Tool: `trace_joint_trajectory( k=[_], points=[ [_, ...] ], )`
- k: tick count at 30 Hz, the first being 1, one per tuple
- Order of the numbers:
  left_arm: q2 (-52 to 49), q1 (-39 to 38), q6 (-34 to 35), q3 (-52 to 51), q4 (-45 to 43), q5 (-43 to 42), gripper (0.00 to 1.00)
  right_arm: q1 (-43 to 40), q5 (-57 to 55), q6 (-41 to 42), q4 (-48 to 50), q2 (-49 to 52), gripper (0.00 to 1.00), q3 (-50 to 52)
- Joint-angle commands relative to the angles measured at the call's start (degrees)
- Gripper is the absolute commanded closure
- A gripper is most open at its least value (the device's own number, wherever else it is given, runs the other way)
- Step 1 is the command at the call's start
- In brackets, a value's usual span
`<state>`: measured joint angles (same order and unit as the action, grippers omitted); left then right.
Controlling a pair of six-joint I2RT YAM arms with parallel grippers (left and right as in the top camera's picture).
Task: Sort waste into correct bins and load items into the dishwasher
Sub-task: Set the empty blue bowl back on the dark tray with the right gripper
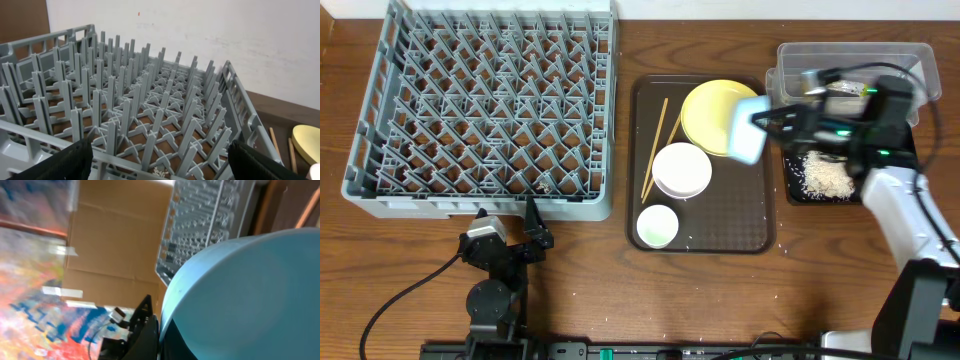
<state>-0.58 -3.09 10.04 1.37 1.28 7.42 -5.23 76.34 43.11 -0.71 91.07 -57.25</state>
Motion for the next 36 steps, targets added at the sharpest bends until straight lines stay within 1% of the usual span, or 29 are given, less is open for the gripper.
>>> trace_joint_trajectory(
  k=[1,3,6,7,9,10,14,19,21,27,32,36],
  points=[
    [0.35,0.13,-1.16,-1.14,2.14,0.50,0.12,5.97,-12.22,-5.49,-5.79,-2.64,0.99,-0.90],
    [0.35,0.13,-1.16,-1.14,2.14,0.50,0.12,8.39,-18.99,-11.08,-15.02,-3.72,0.98,-3.37],
    [0.35,0.13,-1.16,-1.14,2.14,0.50,0.12,12.50,-35.28,-21.86,-35.71,-4.61,0.99,-11.41],
    [0.35,0.13,-1.16,-1.14,2.14,0.50,0.12,14.23,-41.33,-24.24,-41.94,-4.61,0.99,-14.69],
    [0.35,0.13,-1.16,-1.14,2.14,0.50,0.12,18.34,-52.33,-26.73,-50.18,-4.61,0.99,-19.98],
    [0.35,0.13,-1.16,-1.14,2.14,0.50,0.11,20.31,-56.37,-26.95,-52.48,-4.61,0.99,-21.62],
    [0.35,0.13,-1.16,-1.14,2.14,0.50,0.12,27.56,-68.43,-25.49,-56.96,-4.20,0.99,-22.56],
    [0.35,0.13,-1.16,-1.14,2.14,0.50,0.12,33.64,-76.54,-21.62,-60.08,-0.52,0.99,-20.72],
    [0.35,0.13,-1.16,-1.14,2.14,0.50,0.12,34.91,-76.74,-20.74,-60.52,1.70,0.99,-19.91],
    [0.35,0.13,-1.16,-1.14,2.14,0.50,0.12,35.19,-77.68,-19.37,-60.30,6.58,0.99,-18.34],
    [0.35,0.13,-1.16,-1.14,2.14,0.50,0.12,35.32,-77.37,-20.94,-56.46,12.11,0.99,-17.55],
    [0.35,0.13,-1.16,-1.14,2.14,0.50,0.12,35.26,-77.94,-19.89,-55.87,15.63,0.99,-17.55]
  ],
)
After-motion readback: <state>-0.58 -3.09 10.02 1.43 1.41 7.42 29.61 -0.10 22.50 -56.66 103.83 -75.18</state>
